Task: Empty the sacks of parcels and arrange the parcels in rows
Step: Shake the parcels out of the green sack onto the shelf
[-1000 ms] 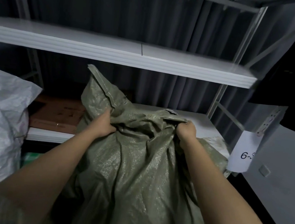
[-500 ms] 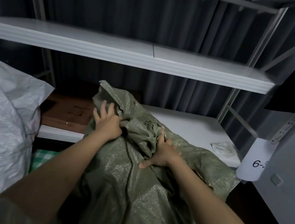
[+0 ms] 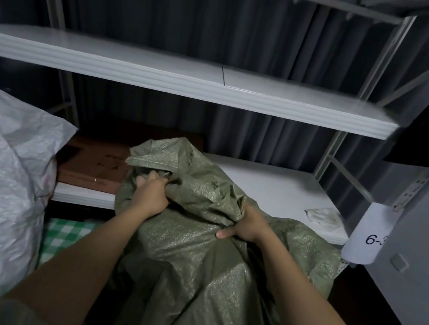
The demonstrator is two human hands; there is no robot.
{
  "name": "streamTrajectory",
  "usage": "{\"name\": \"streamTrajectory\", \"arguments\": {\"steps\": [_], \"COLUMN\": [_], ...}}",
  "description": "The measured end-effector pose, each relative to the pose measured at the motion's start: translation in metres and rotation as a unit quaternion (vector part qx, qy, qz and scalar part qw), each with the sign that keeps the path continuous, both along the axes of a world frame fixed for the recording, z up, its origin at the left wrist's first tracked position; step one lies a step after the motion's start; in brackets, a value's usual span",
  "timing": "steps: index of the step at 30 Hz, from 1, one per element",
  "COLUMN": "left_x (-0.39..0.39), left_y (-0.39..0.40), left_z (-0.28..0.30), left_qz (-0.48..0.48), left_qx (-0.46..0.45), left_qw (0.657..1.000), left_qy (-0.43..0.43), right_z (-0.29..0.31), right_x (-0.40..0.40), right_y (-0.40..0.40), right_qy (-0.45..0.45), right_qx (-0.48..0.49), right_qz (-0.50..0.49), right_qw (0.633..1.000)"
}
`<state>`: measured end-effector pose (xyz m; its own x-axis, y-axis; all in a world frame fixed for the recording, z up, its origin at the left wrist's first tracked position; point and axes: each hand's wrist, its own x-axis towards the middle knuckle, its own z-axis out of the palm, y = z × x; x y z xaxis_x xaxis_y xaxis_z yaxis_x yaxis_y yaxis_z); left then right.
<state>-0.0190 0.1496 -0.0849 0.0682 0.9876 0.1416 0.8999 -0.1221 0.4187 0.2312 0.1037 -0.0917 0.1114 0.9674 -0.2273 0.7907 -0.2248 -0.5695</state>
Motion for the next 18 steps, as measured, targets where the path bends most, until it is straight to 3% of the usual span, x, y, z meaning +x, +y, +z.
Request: {"name": "streamTrajectory", "arguments": {"steps": [3,5,9,13,16,18], "left_x": [0.0,0.011,0.039,0.056,0.067,0.068], "left_y": [0.0,0.006,0.001,-0.017,-0.017,-0.017], "left_z": [0.002,0.027,0.072,0.066,0.094,0.093], "left_qz": [-0.013,-0.015,0.006,0.002,-0.055,-0.076], "left_qx": [0.008,0.037,0.123,0.083,0.117,0.106], "left_qw": [1.0,0.996,0.952,0.928,0.889,0.915], "left_qy": [-0.019,-0.083,-0.279,-0.362,-0.439,-0.382], "right_z": [0.034,0.069,0.116,0.109,0.129,0.13], "right_x": [-0.006,0.0,0.011,-0.009,-0.02,-0.026], "right_y": [-0.018,-0.021,-0.022,-0.018,-0.017,-0.011], "right_qy": [-0.061,-0.065,0.012,0.044,0.115,0.105], "right_qx": [0.054,0.146,0.366,0.351,0.428,0.398], "right_qz": [0.001,-0.049,-0.192,-0.173,-0.167,-0.143], "right_qw": [0.997,0.986,0.911,0.919,0.881,0.9]}}
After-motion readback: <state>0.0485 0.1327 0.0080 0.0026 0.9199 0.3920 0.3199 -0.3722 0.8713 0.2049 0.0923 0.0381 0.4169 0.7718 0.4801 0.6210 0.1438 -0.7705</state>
